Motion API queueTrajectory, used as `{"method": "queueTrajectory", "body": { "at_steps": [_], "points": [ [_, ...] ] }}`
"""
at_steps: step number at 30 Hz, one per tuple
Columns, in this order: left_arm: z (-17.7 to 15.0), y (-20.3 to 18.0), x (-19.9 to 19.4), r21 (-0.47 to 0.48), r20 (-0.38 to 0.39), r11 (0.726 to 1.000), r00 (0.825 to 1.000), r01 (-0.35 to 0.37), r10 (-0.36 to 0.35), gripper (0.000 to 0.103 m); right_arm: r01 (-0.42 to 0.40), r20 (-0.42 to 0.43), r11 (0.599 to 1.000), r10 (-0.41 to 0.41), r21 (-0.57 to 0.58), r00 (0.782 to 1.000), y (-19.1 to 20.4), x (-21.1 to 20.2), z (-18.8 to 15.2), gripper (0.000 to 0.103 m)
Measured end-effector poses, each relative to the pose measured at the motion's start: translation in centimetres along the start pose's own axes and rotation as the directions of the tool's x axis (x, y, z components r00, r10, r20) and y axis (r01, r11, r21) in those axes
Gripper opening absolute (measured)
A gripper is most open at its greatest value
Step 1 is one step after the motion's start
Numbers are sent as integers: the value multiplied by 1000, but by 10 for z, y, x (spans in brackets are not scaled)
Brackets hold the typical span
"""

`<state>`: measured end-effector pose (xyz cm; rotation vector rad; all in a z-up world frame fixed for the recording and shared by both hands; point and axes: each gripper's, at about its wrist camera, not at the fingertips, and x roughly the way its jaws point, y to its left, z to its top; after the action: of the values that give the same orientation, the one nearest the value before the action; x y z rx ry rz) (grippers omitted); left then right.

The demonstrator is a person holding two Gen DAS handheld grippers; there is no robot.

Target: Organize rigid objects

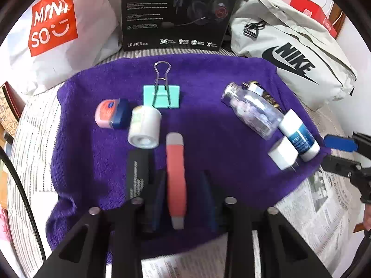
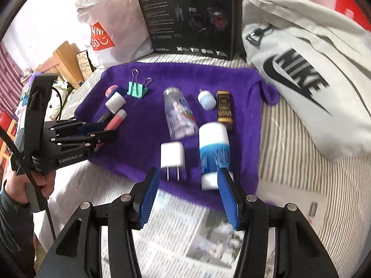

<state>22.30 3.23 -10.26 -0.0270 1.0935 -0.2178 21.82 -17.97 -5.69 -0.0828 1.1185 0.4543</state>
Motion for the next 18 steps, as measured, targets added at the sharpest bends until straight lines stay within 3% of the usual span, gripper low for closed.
{"method": "queueTrajectory", "body": {
  "at_steps": [2,12,16,18],
  "points": [
    [-4,-3,-3,-3,-6,1000,1000,0,0,36,-1,0,1000,1,15,1000,1,-7,-8,52],
    [-33,-23,-60,-31,70,999,997,33,-30,86,4,38,998,-7,67,999,16,-47,-49,72],
    [-53,-36,-84,-57,81,998,997,3,2,99,42,67,995,-48,95,997,20,-63,-63,79],
    [-63,-41,-95,-82,86,997,996,7,0,100,35,76,992,-45,123,996,20,-69,-69,85]
  ]
}}
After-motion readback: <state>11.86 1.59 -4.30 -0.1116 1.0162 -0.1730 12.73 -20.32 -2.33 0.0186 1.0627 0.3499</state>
